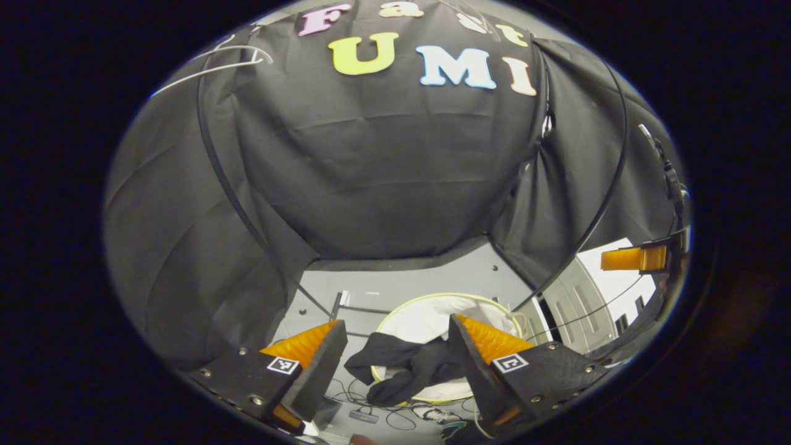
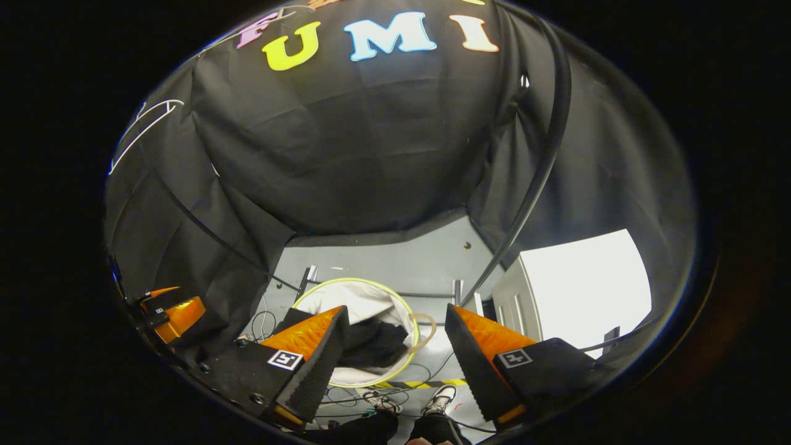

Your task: Grasp the clothes on the hanger with both hands and then place them into the laundry hamper below.

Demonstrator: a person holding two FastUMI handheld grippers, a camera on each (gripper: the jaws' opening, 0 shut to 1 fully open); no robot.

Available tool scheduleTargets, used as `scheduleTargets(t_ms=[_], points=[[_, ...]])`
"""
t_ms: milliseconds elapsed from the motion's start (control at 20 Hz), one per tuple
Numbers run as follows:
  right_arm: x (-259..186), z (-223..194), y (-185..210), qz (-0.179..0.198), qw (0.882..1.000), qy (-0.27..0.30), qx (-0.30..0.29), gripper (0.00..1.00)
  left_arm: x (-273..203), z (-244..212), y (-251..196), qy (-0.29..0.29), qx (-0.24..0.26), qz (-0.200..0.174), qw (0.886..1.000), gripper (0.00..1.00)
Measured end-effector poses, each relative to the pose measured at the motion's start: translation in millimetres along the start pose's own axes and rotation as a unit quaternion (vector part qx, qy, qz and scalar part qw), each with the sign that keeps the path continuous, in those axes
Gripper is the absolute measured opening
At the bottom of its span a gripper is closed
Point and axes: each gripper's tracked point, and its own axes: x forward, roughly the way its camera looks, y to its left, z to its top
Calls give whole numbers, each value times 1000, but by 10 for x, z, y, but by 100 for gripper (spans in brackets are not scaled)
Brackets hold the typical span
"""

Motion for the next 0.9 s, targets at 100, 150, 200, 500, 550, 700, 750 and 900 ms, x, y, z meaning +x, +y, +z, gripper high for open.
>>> scheduleTargets(t_ms=[100,150,200,500,550,700,750,900], points=[[-129,194,-74,11,1000,-28,-4,98,-258,288,-96,-25,-4,13,1000,98],[-196,321,-125,14,999,-44,-4,98,-379,437,-139,-39,-5,19,999,97],[-290,449,-197,12,998,-66,-4,98,-527,585,-176,-53,-7,27,998,96],[-1001,1151,-640,2,982,-189,-9,98,-1308,1444,-467,-147,-37,71,986,97],[-1127,1265,-707,1,977,-211,-13,98,-1406,1554,-515,-163,-51,76,982,97],[-1509,1589,-820,12,962,-273,-13,98,-1867,1988,-634,-235,-76,77,966,98],[-1660,1700,-816,21,954,-300,-13,93,-2005,2106,-656,-258,-78,78,960,98],[-2128,2030,-815,28,916,-399,-24,98,-2342,2271,-699,-306,-89,88,944,97]])
